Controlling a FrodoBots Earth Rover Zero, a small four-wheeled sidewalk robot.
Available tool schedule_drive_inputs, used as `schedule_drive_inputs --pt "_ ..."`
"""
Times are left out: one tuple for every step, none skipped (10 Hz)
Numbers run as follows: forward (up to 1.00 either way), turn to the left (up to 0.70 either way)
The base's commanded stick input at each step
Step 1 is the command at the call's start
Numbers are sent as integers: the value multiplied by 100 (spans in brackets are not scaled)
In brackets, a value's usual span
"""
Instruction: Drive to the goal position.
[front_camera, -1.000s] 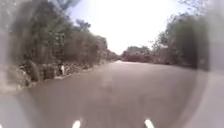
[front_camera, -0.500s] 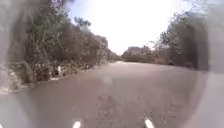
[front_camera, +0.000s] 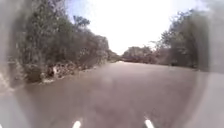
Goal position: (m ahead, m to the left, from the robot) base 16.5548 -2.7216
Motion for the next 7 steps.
schedule_drive_inputs --pt "85 0" --pt "85 0" --pt "85 0" --pt "85 0" --pt "85 0" --pt "83 0" --pt "52 0"
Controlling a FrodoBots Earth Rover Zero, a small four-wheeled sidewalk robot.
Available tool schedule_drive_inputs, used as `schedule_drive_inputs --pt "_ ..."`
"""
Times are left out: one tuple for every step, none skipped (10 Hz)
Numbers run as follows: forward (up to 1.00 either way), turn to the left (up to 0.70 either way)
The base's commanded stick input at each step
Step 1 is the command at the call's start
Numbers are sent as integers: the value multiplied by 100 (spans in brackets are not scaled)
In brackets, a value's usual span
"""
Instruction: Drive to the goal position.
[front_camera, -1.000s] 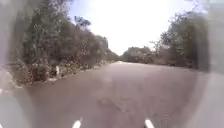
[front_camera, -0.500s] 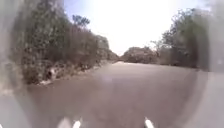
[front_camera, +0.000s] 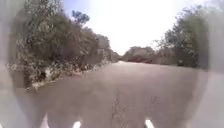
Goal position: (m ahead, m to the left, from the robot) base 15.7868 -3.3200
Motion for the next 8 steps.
schedule_drive_inputs --pt "20 0" --pt "0 0" --pt "0 0" --pt "0 0" --pt "0 0" --pt "0 0" --pt "0 0" --pt "0 0"
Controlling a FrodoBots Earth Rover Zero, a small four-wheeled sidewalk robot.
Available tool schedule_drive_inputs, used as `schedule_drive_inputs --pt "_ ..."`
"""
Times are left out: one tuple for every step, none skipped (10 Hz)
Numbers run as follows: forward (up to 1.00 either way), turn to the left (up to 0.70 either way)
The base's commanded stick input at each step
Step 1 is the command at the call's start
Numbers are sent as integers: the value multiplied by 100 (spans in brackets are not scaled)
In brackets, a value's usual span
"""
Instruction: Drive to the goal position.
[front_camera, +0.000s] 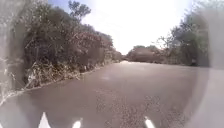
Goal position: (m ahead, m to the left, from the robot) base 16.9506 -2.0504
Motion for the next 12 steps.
schedule_drive_inputs --pt "0 0" --pt "0 0" --pt "85 0" --pt "85 0" --pt "85 0" --pt "85 0" --pt "85 0" --pt "85 0" --pt "85 0" --pt "85 0" --pt "85 0" --pt "85 0"
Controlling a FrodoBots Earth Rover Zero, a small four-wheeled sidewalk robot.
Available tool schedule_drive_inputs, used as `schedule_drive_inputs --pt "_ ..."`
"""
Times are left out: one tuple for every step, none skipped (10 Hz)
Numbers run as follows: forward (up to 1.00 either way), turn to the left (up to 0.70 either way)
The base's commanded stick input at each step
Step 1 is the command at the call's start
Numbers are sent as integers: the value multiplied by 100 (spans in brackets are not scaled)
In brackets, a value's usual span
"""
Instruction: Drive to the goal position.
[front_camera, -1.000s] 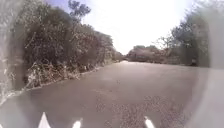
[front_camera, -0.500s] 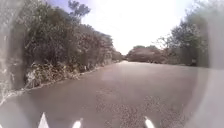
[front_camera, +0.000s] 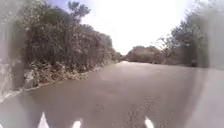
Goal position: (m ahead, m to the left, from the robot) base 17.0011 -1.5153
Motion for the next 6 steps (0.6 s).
schedule_drive_inputs --pt "85 0" --pt "85 0" --pt "85 0" --pt "85 -2" --pt "85 -7" --pt "85 -11"
